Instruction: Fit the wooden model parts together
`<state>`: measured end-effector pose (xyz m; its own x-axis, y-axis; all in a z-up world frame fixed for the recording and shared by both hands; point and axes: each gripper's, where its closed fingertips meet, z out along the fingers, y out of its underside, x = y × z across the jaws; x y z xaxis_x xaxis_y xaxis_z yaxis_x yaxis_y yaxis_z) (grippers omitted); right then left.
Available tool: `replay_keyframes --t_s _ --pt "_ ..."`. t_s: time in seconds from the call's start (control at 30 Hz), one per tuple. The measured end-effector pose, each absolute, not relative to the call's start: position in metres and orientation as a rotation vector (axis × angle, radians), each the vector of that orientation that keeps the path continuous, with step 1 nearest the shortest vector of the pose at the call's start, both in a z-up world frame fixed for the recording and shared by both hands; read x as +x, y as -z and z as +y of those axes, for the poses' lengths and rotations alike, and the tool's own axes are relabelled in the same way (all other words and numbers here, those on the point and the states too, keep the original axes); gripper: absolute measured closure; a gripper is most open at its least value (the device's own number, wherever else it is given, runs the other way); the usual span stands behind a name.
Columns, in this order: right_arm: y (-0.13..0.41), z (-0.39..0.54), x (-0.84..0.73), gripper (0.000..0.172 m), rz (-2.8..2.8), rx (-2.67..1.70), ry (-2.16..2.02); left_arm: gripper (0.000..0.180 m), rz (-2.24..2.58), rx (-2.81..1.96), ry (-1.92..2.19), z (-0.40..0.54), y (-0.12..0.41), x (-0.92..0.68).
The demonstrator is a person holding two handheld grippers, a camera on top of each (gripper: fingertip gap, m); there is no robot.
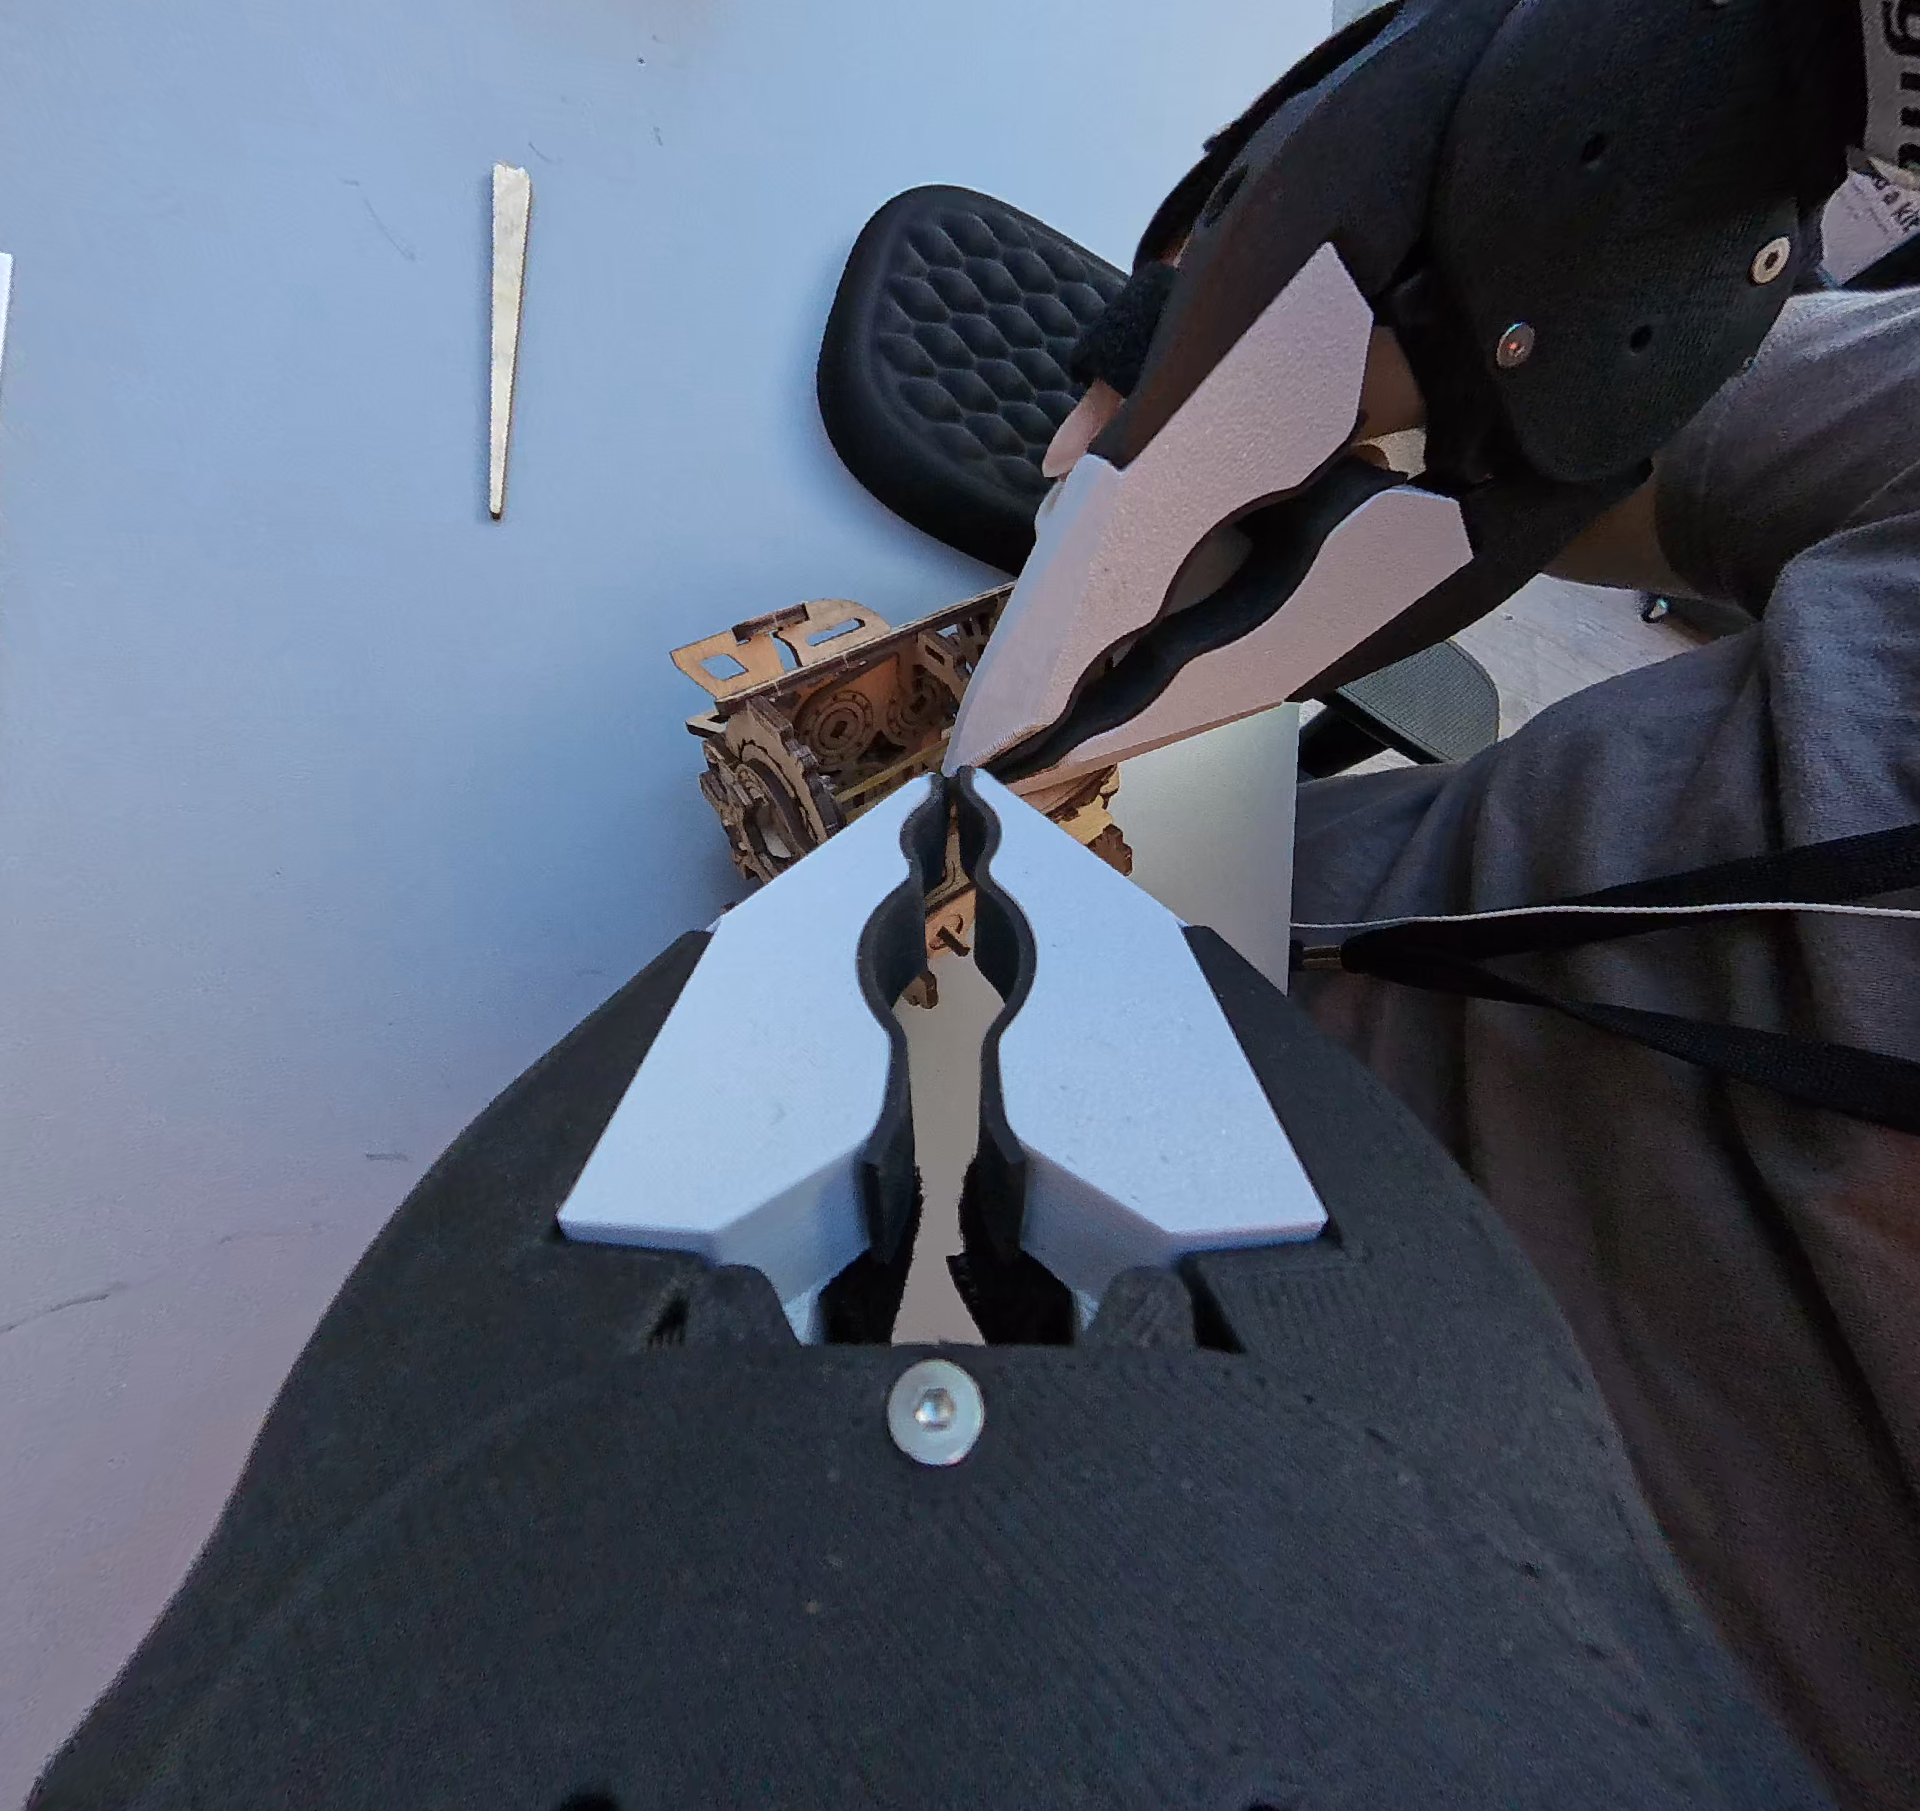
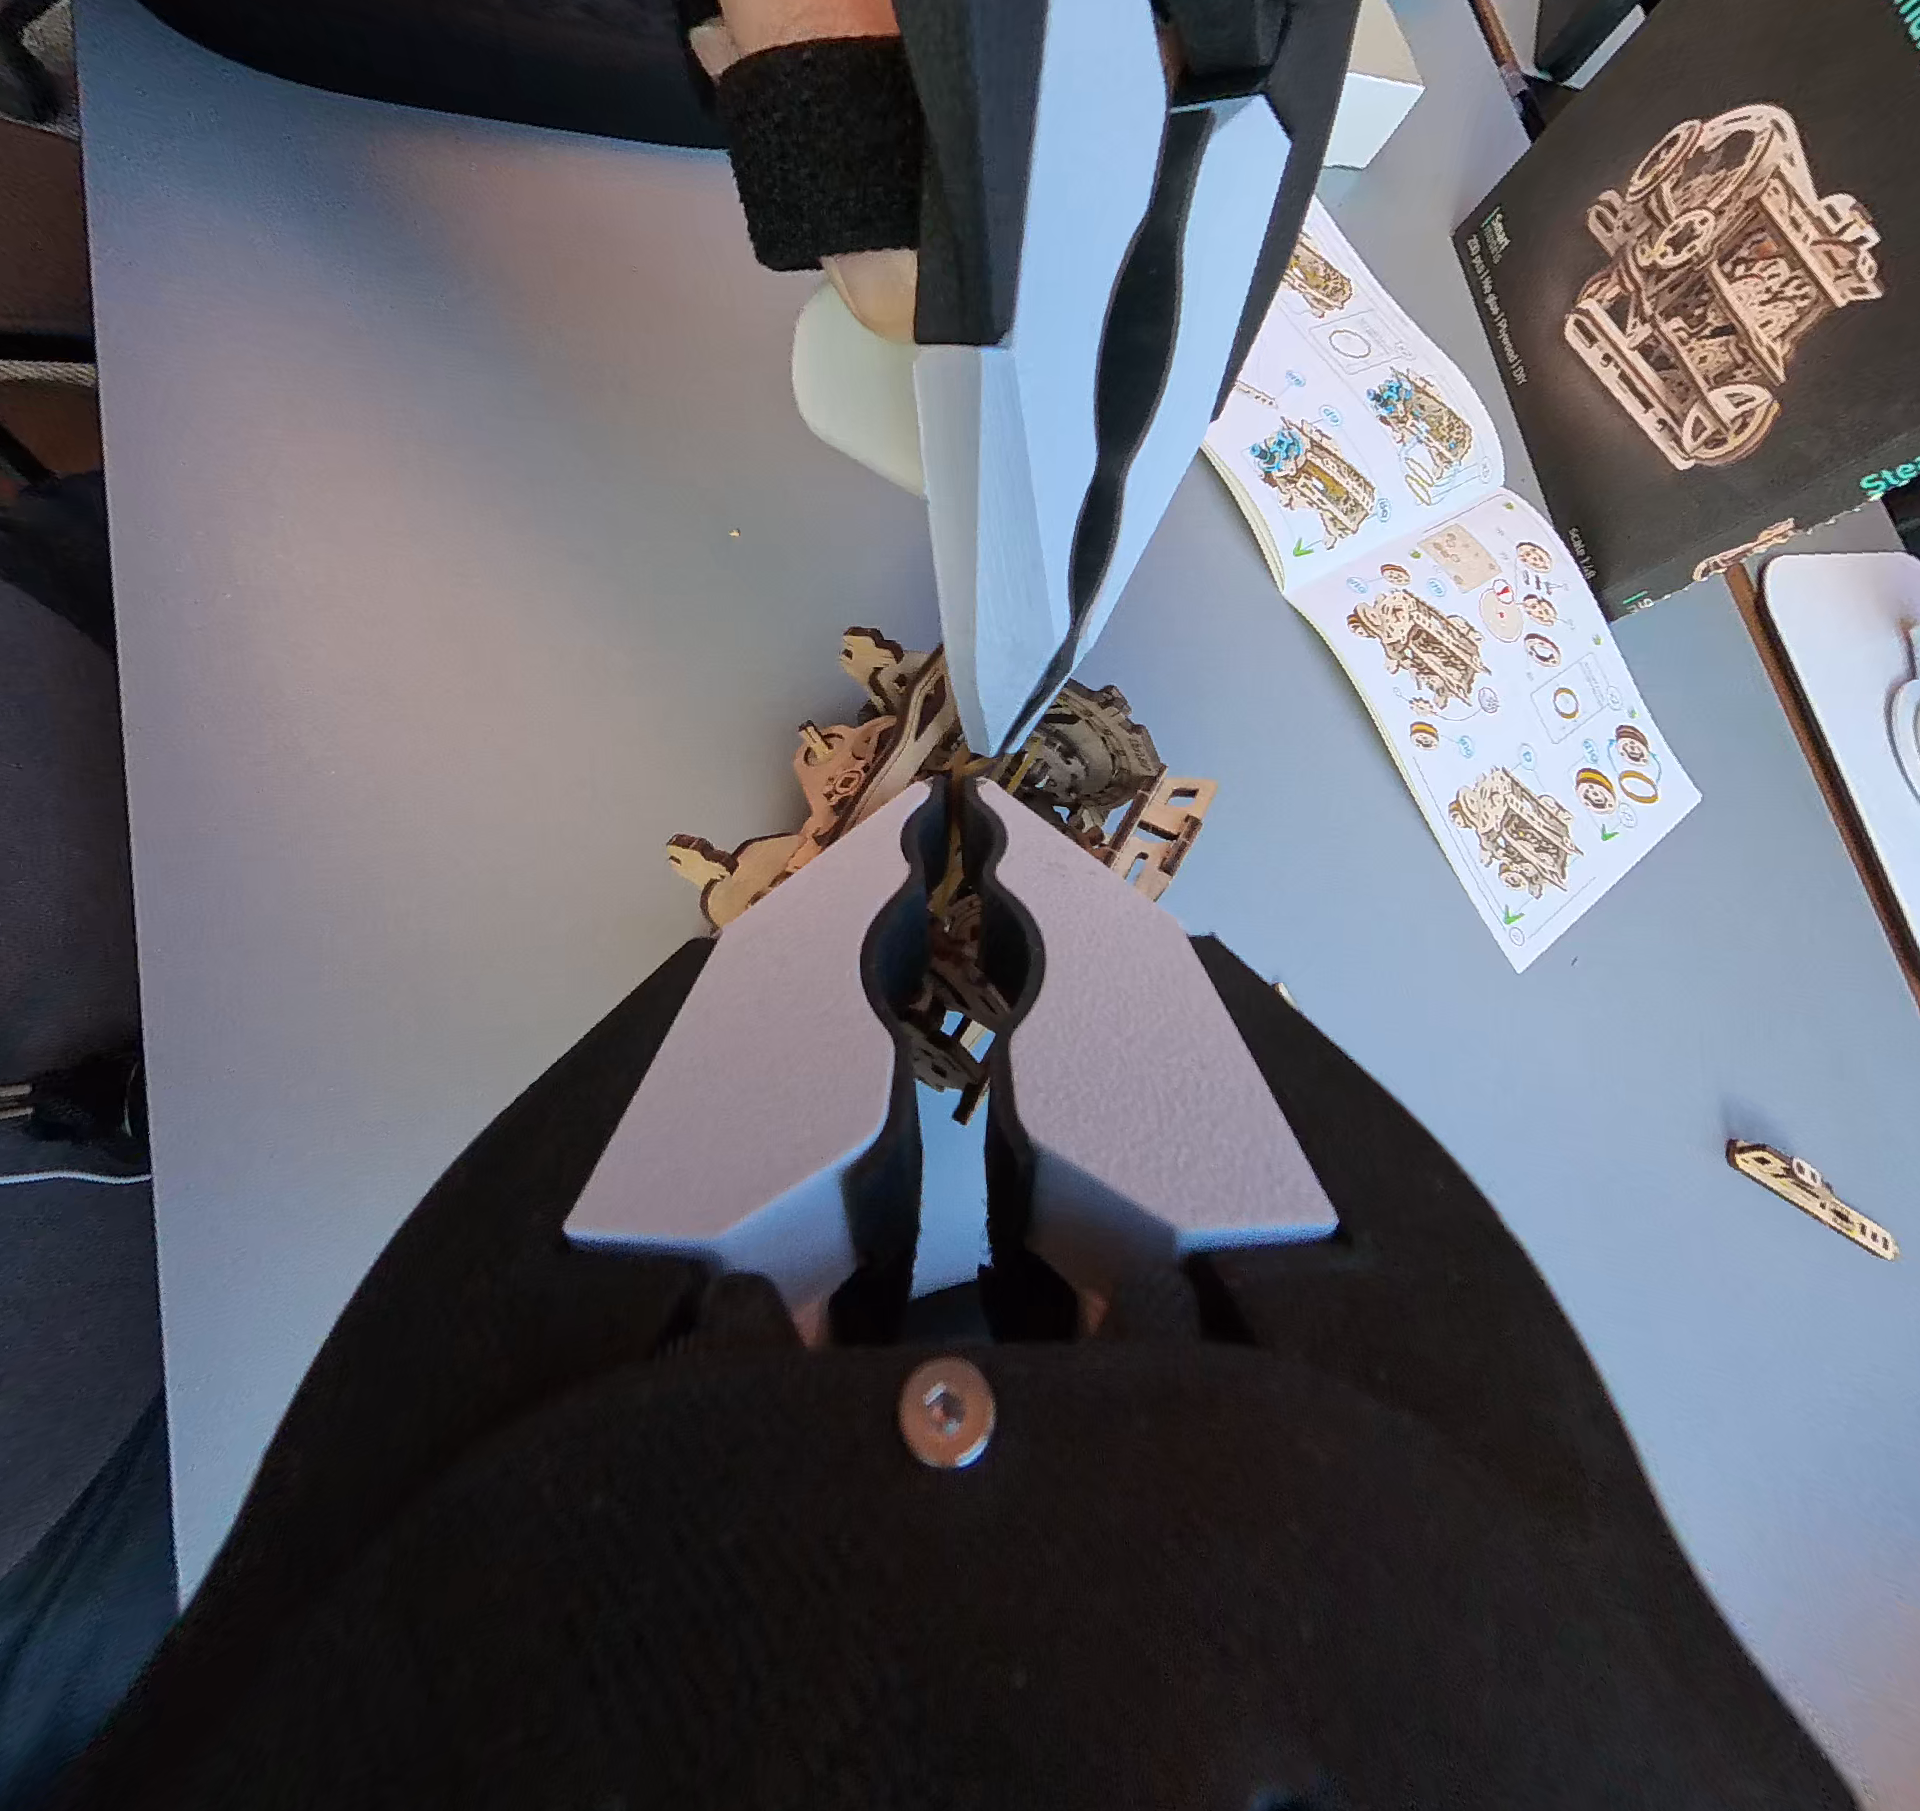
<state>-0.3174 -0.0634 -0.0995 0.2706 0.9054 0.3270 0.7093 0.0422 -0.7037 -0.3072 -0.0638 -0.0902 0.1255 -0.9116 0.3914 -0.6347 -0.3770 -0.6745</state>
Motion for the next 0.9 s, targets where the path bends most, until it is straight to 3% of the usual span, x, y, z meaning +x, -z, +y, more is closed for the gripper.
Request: replay_keyframes --t_s 0.03,0.1,0.23,0.3,0.37,0.67,0.9 --pt "0.099 -0.063 -0.317 0.172 -1.481 -1.721 -0.308 0.18 1.505 -2.065 1.122 -0.064 0.09 -0.307" --pt "0.099 -0.064 -0.318 0.172 -1.468 -1.726 -0.326 0.179 1.489 -2.036 1.132 -0.061 0.086 -0.306" --pt "0.099 -0.064 -0.318 0.172 -1.464 -1.722 -0.323 0.144 1.478 -1.836 1.173 -0.044 0.057 -0.306" --pt "0.099 -0.063 -0.317 0.172 -1.465 -1.725 -0.323 0.107 1.558 -1.682 1.187 -0.036 0.051 -0.308" --pt "0.099 -0.063 -0.317 0.172 -1.465 -1.724 -0.323 0.098 1.667 -1.574 1.232 -0.036 0.055 -0.311" --pt "0.099 -0.062 -0.318 0.172 -1.46 -1.726 -0.329 0.064 2.089 -1.582 1.274 -0.038 0.117 -0.313" --pt "0.1 -0.062 -0.319 0.172 -1.479 -1.728 -0.329 0.062 2.089 -1.488 1.481 -0.043 0.113 -0.303"
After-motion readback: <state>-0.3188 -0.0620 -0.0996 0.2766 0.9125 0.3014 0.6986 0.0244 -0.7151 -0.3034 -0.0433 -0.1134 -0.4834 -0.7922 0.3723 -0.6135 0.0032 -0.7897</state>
